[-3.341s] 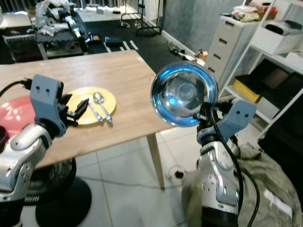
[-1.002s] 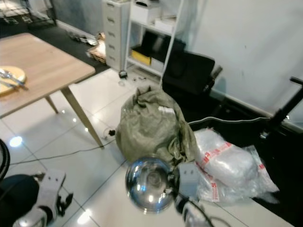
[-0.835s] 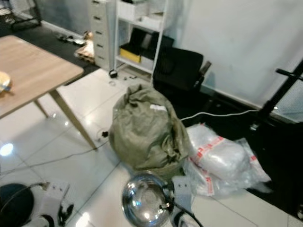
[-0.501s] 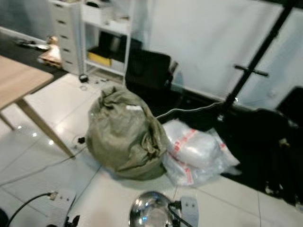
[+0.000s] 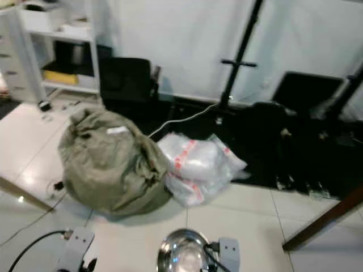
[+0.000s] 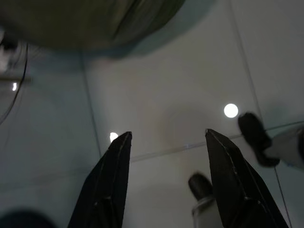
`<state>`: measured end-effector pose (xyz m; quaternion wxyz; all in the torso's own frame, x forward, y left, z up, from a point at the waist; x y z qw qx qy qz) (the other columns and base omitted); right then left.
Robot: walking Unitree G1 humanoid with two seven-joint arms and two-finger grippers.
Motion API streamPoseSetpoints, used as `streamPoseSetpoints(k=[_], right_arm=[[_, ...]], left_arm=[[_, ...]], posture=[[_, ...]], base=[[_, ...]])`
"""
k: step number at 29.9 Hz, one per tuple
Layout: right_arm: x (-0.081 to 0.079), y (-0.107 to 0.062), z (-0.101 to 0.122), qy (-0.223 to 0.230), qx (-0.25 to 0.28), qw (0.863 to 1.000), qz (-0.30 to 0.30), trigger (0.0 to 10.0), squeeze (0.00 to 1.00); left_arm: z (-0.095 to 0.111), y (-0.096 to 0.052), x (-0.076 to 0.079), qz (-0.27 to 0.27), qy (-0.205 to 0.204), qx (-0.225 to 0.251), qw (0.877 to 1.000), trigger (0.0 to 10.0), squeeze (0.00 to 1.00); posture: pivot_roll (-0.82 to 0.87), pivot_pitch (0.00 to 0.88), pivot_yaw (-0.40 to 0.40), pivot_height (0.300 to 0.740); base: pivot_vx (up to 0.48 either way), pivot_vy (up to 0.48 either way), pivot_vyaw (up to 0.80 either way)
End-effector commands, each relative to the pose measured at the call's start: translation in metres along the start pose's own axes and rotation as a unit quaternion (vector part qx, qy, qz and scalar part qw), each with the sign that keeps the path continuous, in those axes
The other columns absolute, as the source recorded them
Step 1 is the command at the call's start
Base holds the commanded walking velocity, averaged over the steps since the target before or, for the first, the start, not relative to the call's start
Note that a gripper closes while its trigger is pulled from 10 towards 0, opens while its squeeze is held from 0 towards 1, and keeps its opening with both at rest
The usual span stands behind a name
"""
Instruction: Setting the table
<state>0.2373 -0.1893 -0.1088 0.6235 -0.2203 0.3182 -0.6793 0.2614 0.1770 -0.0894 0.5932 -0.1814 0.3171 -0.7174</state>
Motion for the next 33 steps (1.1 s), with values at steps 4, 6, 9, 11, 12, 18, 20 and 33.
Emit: streamPoseSetpoints(k=[4,6,9,11,12,18,20,33], right_arm=[[0.007,0.001,0.006,-0.001,0.013,1.000,-0.007,10.0,0.00],[0.007,0.001,0.007,-0.002,0.014,1.000,-0.008,10.0,0.00],[0.007,0.001,0.008,-0.003,0.016,1.000,-0.009,10.0,0.00],[0.008,0.001,0.008,-0.004,0.017,1.000,-0.008,10.0,0.00],[0.008,0.001,0.008,-0.004,0.017,1.000,-0.008,10.0,0.00],[0.008,0.002,0.009,-0.005,0.019,1.000,-0.008,10.0,0.00],[0.008,0.002,0.010,-0.006,0.020,1.000,-0.008,10.0,0.00],[0.010,0.003,0.018,-0.009,0.036,0.999,-0.011,10.0,0.00]], left_arm=[[0.002,0.002,0.005,-0.007,0.006,0.006,1.000,10.0,0.00],[0.002,0.002,0.005,-0.007,0.007,0.008,1.000,10.0,0.00],[0.003,0.003,0.005,-0.007,0.007,0.010,1.000,10.0,0.00],[0.004,0.003,0.005,-0.007,0.007,0.012,1.000,10.0,0.00],[0.004,0.003,0.005,-0.007,0.007,0.012,1.000,10.0,0.00],[0.005,0.004,0.005,-0.006,0.006,0.016,1.000,10.0,0.00],[0.005,0.004,0.005,-0.006,0.006,0.017,1.000,10.0,0.00],[0.009,0.005,0.004,-0.006,0.000,0.030,1.000,10.0,0.00]], posture=[[-0.03,0.000,0.048,0.740],[-0.03,0.000,0.048,0.740],[-0.03,0.000,0.048,0.740],[-0.03,0.000,0.049,0.740],[-0.03,0.000,0.049,0.740],[-0.03,0.000,0.048,0.740],[-0.03,0.000,0.048,0.740],[-0.04,0.000,0.051,0.740]], base=[[0.000,0.000,-0.78],[0.000,0.000,-0.78],[0.000,0.000,-0.78],[0.000,0.000,-0.78],[0.000,0.000,-0.78],[0.000,0.000,-0.78],[0.000,0.000,-0.78],[0.000,0.000,-0.78]])
Point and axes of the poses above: a point about 5 cm out from each wrist's last joint towards the gripper, its own y axis pointing out of the wrist towards the gripper, its own z axis along the axis of the wrist's last joint, x = y × z, the point moved 6 cm from there along y, pointing out of the wrist towards the gripper, and after that the axes turned 3 degrees about -y, right-handed, at the moved point
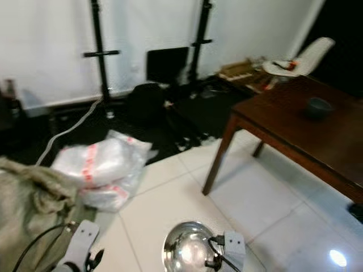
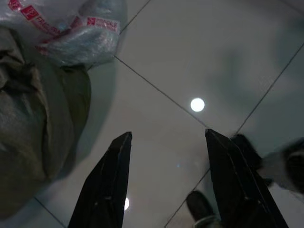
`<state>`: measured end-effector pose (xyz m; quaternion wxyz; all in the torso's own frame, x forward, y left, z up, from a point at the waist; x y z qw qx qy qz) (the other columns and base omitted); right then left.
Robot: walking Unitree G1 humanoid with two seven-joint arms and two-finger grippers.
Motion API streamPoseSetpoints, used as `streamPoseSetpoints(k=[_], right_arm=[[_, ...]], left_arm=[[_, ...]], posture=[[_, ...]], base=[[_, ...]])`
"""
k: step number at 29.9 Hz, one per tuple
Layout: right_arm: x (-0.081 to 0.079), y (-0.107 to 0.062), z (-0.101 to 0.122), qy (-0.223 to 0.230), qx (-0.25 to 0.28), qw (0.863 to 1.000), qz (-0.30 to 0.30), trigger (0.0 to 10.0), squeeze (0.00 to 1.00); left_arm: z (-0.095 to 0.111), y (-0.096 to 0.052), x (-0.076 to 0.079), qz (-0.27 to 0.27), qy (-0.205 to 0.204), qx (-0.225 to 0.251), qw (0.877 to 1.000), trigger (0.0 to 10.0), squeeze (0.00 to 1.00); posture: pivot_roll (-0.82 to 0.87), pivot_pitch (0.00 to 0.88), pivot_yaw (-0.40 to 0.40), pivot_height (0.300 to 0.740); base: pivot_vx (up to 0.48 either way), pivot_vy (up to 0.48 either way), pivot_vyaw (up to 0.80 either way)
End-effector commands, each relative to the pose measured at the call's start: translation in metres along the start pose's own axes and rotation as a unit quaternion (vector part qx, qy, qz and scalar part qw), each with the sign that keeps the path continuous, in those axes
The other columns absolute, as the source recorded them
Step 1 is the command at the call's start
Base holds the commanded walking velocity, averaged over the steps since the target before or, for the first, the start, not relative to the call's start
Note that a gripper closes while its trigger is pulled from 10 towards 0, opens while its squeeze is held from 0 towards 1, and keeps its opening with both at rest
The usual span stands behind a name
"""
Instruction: Setting the table
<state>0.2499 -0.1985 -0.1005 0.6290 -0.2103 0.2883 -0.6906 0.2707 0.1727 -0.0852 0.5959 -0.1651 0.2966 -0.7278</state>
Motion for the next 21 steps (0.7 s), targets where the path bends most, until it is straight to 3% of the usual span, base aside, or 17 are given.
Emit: streamPoseSetpoints(k=[1,7,8,15,20,21], right_arm=[[0.005,0.000,0.006,0.005,0.013,1.000,-0.007,10.0,0.00],[0.010,0.001,0.018,0.001,0.034,0.999,-0.011,10.0,0.00],[0.013,0.001,0.026,-0.002,0.048,0.999,-0.012,10.0,0.00],[0.015,-0.001,0.054,-0.003,0.098,0.995,-0.013,10.0,0.00],[0.012,-0.002,0.072,0.006,0.132,0.991,-0.008,10.0,0.00],[0.008,-0.004,0.083,0.019,0.153,0.988,-0.004,10.0,0.00]], left_arm=[[0.001,0.000,0.000,0.001,-0.011,0.007,1.000,10.0,0.00],[0.010,-0.001,-0.009,0.014,-0.024,0.026,0.999,10.0,0.00],[0.022,-0.001,-0.014,0.020,-0.027,0.050,0.998,10.0,0.00],[0.054,-0.003,-0.031,0.038,-0.025,0.100,0.994,10.0,0.00],[0.072,-0.003,-0.037,0.045,-0.018,0.126,0.991,10.0,0.00],[0.084,-0.004,-0.036,0.044,-0.016,0.143,0.989,10.0,0.00]], posture=[[-0.04,0.000,0.051,0.740],[-0.05,0.000,0.050,0.740],[-0.05,0.000,0.049,0.740],[-0.05,0.000,0.052,0.740],[-0.05,0.000,0.061,0.740],[-0.05,0.000,0.064,0.740]], base=[[0.000,0.000,-0.78],[0.000,0.000,-0.78],[0.000,0.000,-0.78],[0.000,0.000,-0.78],[0.000,0.000,-0.79],[0.000,0.000,-0.79]])
Point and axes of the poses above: a point about 5 cm out from each wrist's last joint towards the gripper, its own y axis pointing out of the wrist towards the gripper, its own z axis along the axis of the wrist's last joint, x = y × z, the point moved 6 cm from there along y, pointing out of the wrist towards the gripper, and after that the axes turned 3 degrees about -y, right-handed, at the moved point
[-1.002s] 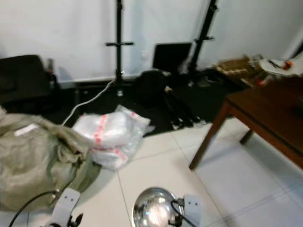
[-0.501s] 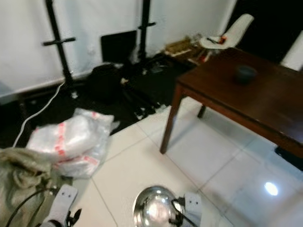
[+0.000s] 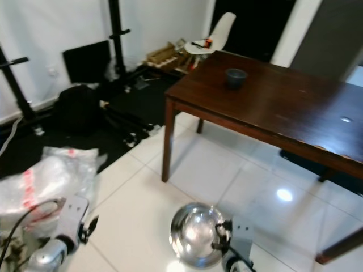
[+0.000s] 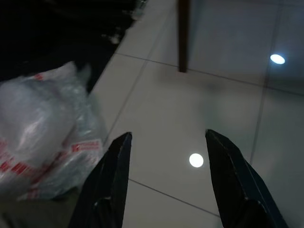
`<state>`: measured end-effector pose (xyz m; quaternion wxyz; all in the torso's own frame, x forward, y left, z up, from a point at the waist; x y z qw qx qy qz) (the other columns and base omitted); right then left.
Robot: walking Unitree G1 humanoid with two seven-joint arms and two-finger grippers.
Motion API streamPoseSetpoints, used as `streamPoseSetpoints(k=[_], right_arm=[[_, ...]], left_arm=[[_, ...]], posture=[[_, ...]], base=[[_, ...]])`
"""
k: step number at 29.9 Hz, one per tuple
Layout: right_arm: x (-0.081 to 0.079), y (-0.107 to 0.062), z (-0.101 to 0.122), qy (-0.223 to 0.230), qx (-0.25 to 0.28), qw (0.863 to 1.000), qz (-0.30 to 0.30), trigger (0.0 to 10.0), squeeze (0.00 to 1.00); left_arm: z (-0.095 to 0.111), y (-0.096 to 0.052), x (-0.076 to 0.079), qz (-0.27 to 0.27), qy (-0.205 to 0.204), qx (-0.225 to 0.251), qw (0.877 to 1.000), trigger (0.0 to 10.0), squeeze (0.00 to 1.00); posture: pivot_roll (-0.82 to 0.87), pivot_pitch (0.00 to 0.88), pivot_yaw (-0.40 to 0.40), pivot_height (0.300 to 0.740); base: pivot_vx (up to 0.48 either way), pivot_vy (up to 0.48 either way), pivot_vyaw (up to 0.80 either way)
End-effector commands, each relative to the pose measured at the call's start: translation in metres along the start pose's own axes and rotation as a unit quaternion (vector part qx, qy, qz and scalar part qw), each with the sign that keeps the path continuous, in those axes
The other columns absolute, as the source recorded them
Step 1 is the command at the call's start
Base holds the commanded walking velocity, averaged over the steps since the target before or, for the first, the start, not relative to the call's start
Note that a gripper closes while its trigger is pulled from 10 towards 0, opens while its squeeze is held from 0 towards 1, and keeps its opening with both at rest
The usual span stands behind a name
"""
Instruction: Setting the table
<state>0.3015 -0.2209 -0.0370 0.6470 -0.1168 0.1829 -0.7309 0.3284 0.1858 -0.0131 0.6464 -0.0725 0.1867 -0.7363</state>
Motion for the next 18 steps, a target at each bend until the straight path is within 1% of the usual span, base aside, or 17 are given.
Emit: streamPoseSetpoints(k=[1,4,5,6,7,8,9,11,12,14,15,16,17,18], right_arm=[[-0.005,-0.001,0.003,0.023,0.013,1.000,0.003,10.0,0.00],[-0.006,-0.001,0.007,0.033,0.019,0.999,0.002,10.0,0.00],[-0.002,0.001,0.019,0.102,0.040,0.994,-0.012,10.0,0.00],[0.000,0.001,0.024,0.128,0.049,0.990,-0.018,10.0,0.00],[0.000,0.001,0.024,0.128,0.049,0.990,-0.018,10.0,0.00],[0.002,0.002,0.033,0.153,0.063,0.986,-0.023,10.0,0.00],[0.005,0.002,0.047,0.176,0.085,0.980,-0.027,10.0,0.00],[0.009,0.001,0.070,0.205,0.122,0.971,-0.027,10.0,0.00],[0.009,0.001,0.070,0.205,0.122,0.971,-0.027,10.0,0.00],[0.015,-0.003,0.112,0.239,0.187,0.953,-0.025,10.0,0.00],[0.015,-0.003,0.112,0.239,0.187,0.953,-0.025,10.0,0.00],[0.016,-0.006,0.127,0.245,0.210,0.946,-0.022,10.0,0.00],[0.016,-0.006,0.127,0.245,0.210,0.946,-0.022,10.0,0.00],[0.016,-0.007,0.137,0.246,0.224,0.943,-0.018,10.0,0.00]], left_arm=[[0.002,-0.001,-0.001,0.002,-0.002,0.002,1.000,10.0,0.00],[0.005,0.000,0.000,0.001,-0.002,0.008,1.000,10.0,0.00],[0.015,0.002,0.003,-0.005,-0.003,0.022,1.000,10.0,0.00],[0.019,0.002,0.004,-0.007,-0.003,0.027,1.000,10.0,0.00],[0.019,0.002,0.004,-0.007,-0.003,0.027,1.000,10.0,0.00],[0.023,0.003,0.005,-0.008,-0.004,0.032,0.999,10.0,0.00],[0.028,0.003,0.006,-0.009,-0.004,0.040,0.999,10.0,0.00],[0.037,0.003,0.006,-0.010,-0.004,0.052,0.999,10.0,0.00],[0.037,0.003,0.006,-0.010,-0.004,0.052,0.999,10.0,0.00],[0.052,0.004,0.005,-0.008,0.008,0.079,0.997,10.0,0.00],[0.052,0.004,0.005,-0.008,0.008,0.079,0.997,10.0,0.00],[0.059,0.005,0.005,-0.007,0.011,0.087,0.996,10.0,0.00],[0.059,0.005,0.005,-0.007,0.011,0.087,0.996,10.0,0.00],[0.065,0.006,0.005,-0.005,0.014,0.097,0.995,10.0,0.00]], posture=[[-0.05,0.000,0.064,0.740],[-0.05,0.000,0.066,0.740],[-0.05,0.000,0.070,0.740],[-0.05,0.000,0.071,0.740],[-0.05,0.000,0.071,0.740],[-0.05,0.000,0.072,0.740],[-0.05,0.000,0.077,0.740],[-0.06,0.000,0.078,0.740],[-0.06,0.000,0.078,0.740],[-0.06,0.000,0.081,0.740],[-0.06,0.000,0.081,0.740],[-0.06,0.000,0.080,0.740],[-0.06,0.000,0.080,0.740],[-0.06,0.000,0.080,0.740]], base=[[0.000,0.000,-0.79],[0.000,0.000,-0.79],[0.000,0.000,-0.79],[0.000,0.000,-0.79],[0.000,0.000,-0.79],[0.000,0.000,-0.79],[0.000,0.000,-0.79],[0.000,0.000,-0.79],[0.000,0.000,-0.80],[0.383,0.000,-0.80],[0.458,0.000,-0.80],[0.472,0.000,-0.80],[0.472,0.000,-0.80],[0.480,0.000,0.00]])
Point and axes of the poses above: a point about 5 cm out from each wrist's last joint towards the gripper, its own y axis pointing out of the wrist towards the gripper, its own z axis along the axis of the wrist's last joint, x = y × z, the point moved 6 cm from there along y, pointing out of the wrist towards the gripper, and after that the axes turned 3 degrees about -y, right-handed, at the moved point
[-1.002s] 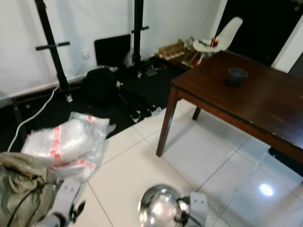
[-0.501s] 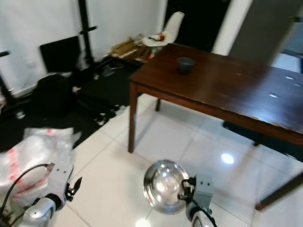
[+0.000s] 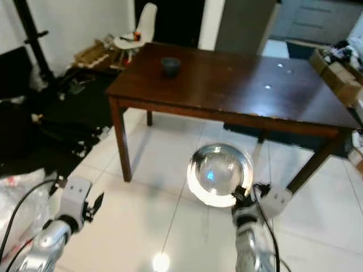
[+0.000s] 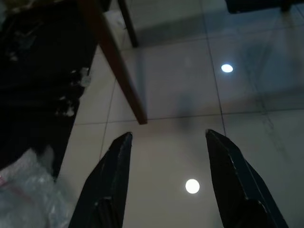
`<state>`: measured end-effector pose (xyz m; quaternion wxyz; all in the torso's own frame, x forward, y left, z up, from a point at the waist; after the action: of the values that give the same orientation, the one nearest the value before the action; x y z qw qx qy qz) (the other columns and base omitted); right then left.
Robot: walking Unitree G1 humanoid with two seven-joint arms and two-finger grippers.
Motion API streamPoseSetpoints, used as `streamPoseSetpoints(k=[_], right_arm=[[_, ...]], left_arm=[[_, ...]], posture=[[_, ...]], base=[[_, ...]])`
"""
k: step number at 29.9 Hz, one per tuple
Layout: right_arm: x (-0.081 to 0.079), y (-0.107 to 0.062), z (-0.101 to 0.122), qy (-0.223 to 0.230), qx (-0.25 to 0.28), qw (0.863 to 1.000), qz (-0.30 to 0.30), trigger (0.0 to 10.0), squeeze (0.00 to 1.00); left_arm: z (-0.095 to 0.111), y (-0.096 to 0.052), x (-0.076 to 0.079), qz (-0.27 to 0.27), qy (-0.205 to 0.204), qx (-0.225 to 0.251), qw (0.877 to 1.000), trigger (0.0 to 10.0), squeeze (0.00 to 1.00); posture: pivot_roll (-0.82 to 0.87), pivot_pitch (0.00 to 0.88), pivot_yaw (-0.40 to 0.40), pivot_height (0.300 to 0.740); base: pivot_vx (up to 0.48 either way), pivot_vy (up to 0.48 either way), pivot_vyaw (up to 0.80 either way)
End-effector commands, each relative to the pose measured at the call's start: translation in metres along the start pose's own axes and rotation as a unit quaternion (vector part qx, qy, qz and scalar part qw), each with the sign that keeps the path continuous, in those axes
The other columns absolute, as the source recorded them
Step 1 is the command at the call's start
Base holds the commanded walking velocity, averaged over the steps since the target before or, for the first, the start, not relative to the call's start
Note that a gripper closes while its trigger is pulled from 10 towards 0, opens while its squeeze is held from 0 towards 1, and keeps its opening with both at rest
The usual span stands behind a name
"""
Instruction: Setting the table
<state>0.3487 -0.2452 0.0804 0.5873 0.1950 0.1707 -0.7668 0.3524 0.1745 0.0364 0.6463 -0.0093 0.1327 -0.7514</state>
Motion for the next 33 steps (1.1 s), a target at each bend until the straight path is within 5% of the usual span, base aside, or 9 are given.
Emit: streamPoseSetpoints(k=[1,8,28,33], right_arm=[[-0.004,0.003,0.017,0.009,0.026,1.000,0.002,10.0,0.00],[-0.033,0.007,0.036,-0.014,0.044,0.997,0.054,10.0,0.00],[-0.040,0.002,0.037,-0.023,0.030,0.997,0.064,10.0,0.00],[-0.058,0.000,0.055,-0.003,0.060,0.993,0.099,10.0,0.00]], left_arm=[[0.014,0.004,0.004,-0.002,0.004,0.022,1.000,10.0,0.00],[0.045,0.009,0.012,-0.007,0.007,0.065,0.998,10.0,0.00],[0.057,0.008,0.020,-0.018,0.009,0.075,0.997,10.0,0.00],[0.061,0.008,0.023,-0.021,0.009,0.079,0.997,10.0,0.00]], posture=[[-0.06,0.000,0.078,0.740],[-0.05,0.000,0.076,0.740],[-0.05,0.000,0.078,0.740],[-0.05,0.000,0.079,0.740]], base=[[0.480,0.000,0.00],[0.480,0.000,0.00],[0.480,0.000,-0.12],[0.480,0.000,0.00]])
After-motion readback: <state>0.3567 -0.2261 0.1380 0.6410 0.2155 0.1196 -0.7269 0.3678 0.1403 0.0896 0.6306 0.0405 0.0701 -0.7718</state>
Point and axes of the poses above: a point about 5 cm out from each wrist's last joint towards the gripper, its own y axis pointing out of the wrist towards the gripper, its own z axis along the axis of the wrist's last joint, x = y × z, the point moved 6 cm from there along y, pointing out of the wrist towards the gripper, and after that the axes turned 3 degrees about -y, right-handed, at the moved point
